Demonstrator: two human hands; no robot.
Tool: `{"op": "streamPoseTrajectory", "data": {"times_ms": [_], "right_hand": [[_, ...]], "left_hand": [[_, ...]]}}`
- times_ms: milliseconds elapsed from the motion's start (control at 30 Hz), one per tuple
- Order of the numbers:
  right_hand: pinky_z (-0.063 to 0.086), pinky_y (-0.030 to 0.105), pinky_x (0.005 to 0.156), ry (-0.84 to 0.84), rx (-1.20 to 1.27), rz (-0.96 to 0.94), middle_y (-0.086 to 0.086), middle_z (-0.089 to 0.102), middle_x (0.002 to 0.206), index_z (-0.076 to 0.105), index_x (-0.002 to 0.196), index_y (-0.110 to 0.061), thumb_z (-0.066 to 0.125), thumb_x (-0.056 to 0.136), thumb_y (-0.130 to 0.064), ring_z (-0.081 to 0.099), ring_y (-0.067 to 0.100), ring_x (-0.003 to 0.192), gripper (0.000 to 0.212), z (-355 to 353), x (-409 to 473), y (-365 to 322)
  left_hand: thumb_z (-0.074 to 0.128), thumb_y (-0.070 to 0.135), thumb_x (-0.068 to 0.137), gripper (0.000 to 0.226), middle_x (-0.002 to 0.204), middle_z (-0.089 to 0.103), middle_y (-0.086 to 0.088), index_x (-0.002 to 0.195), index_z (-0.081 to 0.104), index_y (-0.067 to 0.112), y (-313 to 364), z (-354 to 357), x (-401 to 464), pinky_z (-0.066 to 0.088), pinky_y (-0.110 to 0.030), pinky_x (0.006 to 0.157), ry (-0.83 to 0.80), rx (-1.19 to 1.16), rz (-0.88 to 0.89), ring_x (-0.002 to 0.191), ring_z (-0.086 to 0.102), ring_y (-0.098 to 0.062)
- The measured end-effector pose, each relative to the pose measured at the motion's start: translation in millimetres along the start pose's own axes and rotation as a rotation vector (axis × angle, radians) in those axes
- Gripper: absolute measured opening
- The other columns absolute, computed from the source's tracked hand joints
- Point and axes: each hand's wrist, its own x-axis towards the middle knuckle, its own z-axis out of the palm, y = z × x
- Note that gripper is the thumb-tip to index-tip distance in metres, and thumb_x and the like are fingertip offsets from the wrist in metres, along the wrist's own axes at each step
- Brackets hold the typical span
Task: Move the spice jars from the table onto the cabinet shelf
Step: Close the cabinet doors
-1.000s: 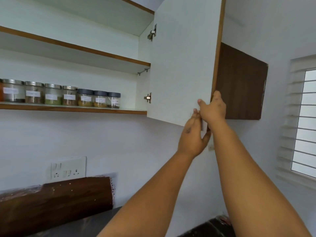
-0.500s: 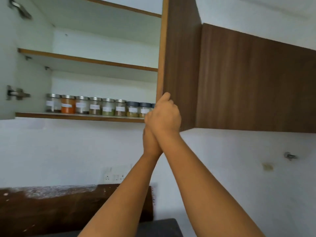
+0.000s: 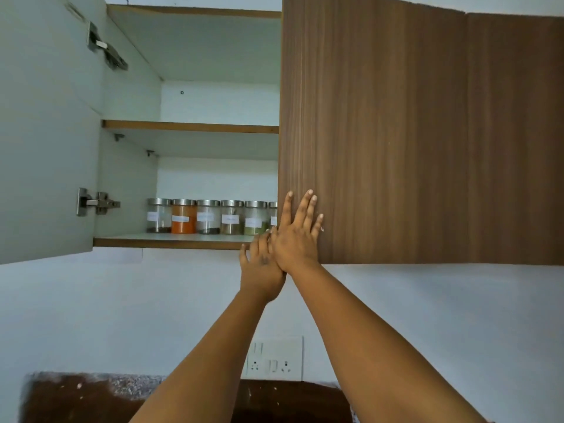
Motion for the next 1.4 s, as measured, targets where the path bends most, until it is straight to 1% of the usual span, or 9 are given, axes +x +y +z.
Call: {"op": "streamPoseTrajectory", "data": {"times_ms": [100,200,367,533,633,800,1100,1233,1400], "right_hand": [[-0.014,0.052,0.115,0.006,-0.017,0.003,0.022,-0.035,0.152,-0.031,0.146,-0.017,0.032,0.1,-0.047,-0.029,0.035,0.143,0.083,28.1,18.5,1.6],[-0.016,0.05,0.115,0.028,-0.024,0.001,0.018,-0.038,0.151,-0.034,0.144,-0.021,0.032,0.1,-0.045,-0.032,0.031,0.142,0.083,48.8,30.4,7.0],[-0.021,0.047,0.113,0.017,-0.053,0.006,0.013,-0.044,0.149,-0.035,0.144,-0.024,0.027,0.101,-0.047,-0.039,0.028,0.139,0.079,65.6,36.9,12.8],[-0.019,0.045,0.113,-0.182,-0.076,-0.016,0.009,-0.05,0.143,-0.032,0.145,-0.026,0.024,0.101,-0.051,-0.041,0.026,0.137,0.075,45.6,33.1,16.5],[-0.014,0.044,0.117,-0.301,-0.11,-0.012,0.009,-0.036,0.154,-0.017,0.153,-0.027,0.028,0.103,-0.043,-0.029,0.025,0.144,0.069,20.0,19.7,25.6],[-0.002,0.046,0.12,-0.094,-0.027,0.098,0.012,-0.002,0.163,0.012,0.155,-0.024,0.039,0.101,-0.038,-0.006,0.029,0.15,0.062,-19.0,-45.1,20.9],[0.01,0.046,0.119,0.008,0.21,0.086,0.01,0.015,0.159,0.031,0.147,-0.024,0.051,0.096,-0.035,0.011,0.031,0.148,0.056,-118.6,-121.9,-103.8],[0.025,0.049,0.116,0.039,0.384,0.059,0.007,0.017,0.157,0.037,0.143,-0.024,0.056,0.092,-0.03,0.016,0.03,0.145,0.054,-151.8,-143.7,-183.0],[0.026,0.046,0.115,-0.022,0.558,-0.111,0.007,0.015,0.156,0.034,0.143,-0.027,0.055,0.092,-0.043,0.015,0.03,0.143,0.057,-171.2,-170.7,-286.4]], "left_hand": [[0.024,0.051,0.099,0.072,0.162,-0.007,-0.004,0.152,-0.01,0.017,-14.1,22.5,22.1,-0.017,-0.051,0.113,-0.012,0.091,0.017,0.148,-0.013,-0.023],[0.023,0.046,0.1,0.069,0.162,-0.002,-0.004,0.152,-0.01,0.015,-24.0,39.8,37.8,-0.026,-0.053,0.105,-0.012,0.085,0.068,0.148,-0.012,-0.022],[0.027,0.038,0.101,0.065,0.162,0.008,-0.003,0.153,-0.003,0.013,-34.3,57.4,44.1,-0.023,-0.054,0.107,-0.006,0.011,0.096,0.149,-0.005,-0.021],[0.027,0.03,0.103,0.062,0.162,0.001,-0.003,0.153,-0.002,0.011,-32.5,41.1,47.2,-0.013,-0.051,0.115,-0.162,-0.098,0.093,0.149,-0.01,-0.022],[0.035,0.023,0.102,0.066,0.162,-0.009,-0.006,0.153,-0.004,0.009,-43.8,16.3,34.7,-0.009,-0.048,0.117,-0.232,-0.232,0.138,0.148,-0.015,-0.022],[0.044,0.027,0.1,0.069,0.162,0.002,-0.004,0.153,0.002,0.012,-54.7,-32.5,-35.8,0.0,-0.041,0.121,0.009,-0.551,0.051,0.149,-0.005,-0.019],[0.041,0.051,0.096,0.07,0.162,0.005,0.01,0.153,0.008,0.026,-62.9,-141.8,-155.7,0.011,-0.03,0.112,0.234,-0.741,-0.131,0.148,0.001,-0.009],[0.042,0.043,0.098,0.064,0.16,0.016,0.002,0.152,0.015,0.023,-98.9,-185.1,-177.2,0.016,-0.033,0.114,0.285,-0.802,-0.257,0.147,0.011,-0.016],[0.051,0.03,0.097,0.058,0.153,0.025,-0.009,0.147,0.028,0.012,-160.3,-215.2,-203.6,0.026,-0.041,0.113,0.273,-0.842,-0.401,0.142,0.02,-0.024]]}}
